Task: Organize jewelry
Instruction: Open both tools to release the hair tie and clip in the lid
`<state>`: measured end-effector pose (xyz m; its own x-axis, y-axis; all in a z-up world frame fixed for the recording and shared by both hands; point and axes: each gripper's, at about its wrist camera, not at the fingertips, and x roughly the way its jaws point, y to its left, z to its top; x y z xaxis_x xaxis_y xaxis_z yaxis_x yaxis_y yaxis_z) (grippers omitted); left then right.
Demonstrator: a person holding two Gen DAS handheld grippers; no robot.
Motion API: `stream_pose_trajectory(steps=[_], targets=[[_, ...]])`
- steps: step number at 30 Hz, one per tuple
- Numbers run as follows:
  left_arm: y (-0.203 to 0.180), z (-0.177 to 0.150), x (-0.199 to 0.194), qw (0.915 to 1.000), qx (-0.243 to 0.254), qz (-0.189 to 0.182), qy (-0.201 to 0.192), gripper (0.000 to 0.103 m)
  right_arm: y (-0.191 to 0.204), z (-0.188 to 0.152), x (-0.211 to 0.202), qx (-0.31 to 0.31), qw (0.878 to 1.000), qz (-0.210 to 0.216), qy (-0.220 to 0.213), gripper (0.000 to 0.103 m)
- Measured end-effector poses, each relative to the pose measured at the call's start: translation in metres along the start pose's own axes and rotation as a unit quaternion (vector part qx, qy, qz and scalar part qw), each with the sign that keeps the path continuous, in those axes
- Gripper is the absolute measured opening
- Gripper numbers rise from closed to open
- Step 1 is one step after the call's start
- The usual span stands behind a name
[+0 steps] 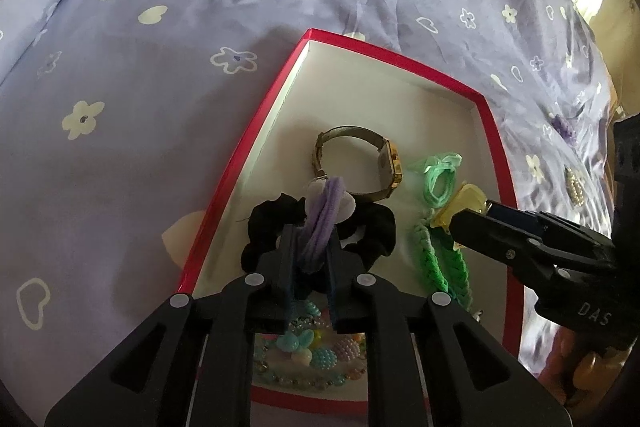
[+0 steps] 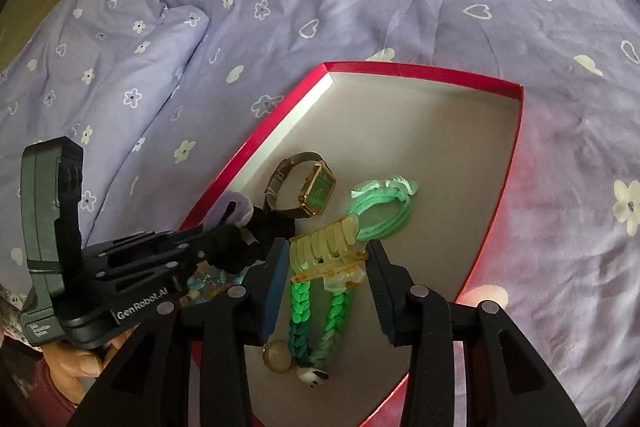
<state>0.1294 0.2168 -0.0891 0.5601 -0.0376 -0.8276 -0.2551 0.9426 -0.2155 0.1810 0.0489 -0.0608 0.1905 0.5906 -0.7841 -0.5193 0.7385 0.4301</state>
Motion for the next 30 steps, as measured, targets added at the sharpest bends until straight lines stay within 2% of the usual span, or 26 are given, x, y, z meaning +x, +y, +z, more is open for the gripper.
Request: stream_pose_trajectory(steps=[8,15,23,27,30], targets=[[0.0,-0.001,0.001,1.0,0.003,0.002,0.0,0.012,-0.001,0.004,0.011,0.006,1.0,-0.001,-0.003,0.04],[0.001,-0.002,0.002,1.0,0.001,0.007,0.004,0.026,-0.005,0.003,0.012,0.015,1.0,0.005,-0.002,0.042],[0.0,-0.003,-0.001,0.9999,-0.001,0.01,0.004,0.028,-0.004,0.003,0.013,0.014,1.0,0.005,-0.003,0.042],[-0.001,-0.002,-0.005,0.9999,0.0,0.012,-0.001,0.041,-0.005,0.003,0.011,0.018,1.0,0.007,-0.004,0.042],[-0.002,-0.002,-0.008,0.9999,0.003,0.014,-0.003,0.043,-0.006,0.003,0.006,0.021,1.0,0.01,-0.007,0.043]])
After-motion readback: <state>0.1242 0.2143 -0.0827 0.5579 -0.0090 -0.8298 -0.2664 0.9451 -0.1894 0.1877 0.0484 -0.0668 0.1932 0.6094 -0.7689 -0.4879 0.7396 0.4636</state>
